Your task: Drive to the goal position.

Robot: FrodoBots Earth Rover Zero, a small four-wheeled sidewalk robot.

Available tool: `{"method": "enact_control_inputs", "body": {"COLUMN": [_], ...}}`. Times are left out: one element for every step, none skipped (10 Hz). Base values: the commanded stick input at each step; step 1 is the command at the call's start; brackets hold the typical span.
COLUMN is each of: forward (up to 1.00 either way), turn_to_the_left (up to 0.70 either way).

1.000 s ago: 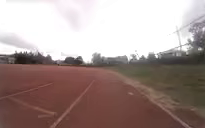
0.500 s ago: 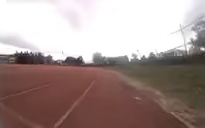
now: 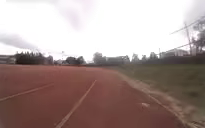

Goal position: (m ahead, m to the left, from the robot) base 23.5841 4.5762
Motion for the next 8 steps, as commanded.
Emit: {"method": "enact_control_inputs", "body": {"forward": [0.7, 0.7, 0.7, 0.7, 0.7, 0.7, 0.7, 0.7], "turn_to_the_left": [0.0, 0.0, 0.0, 0.0, 0.0, 0.0, 0.0, 0.0]}}
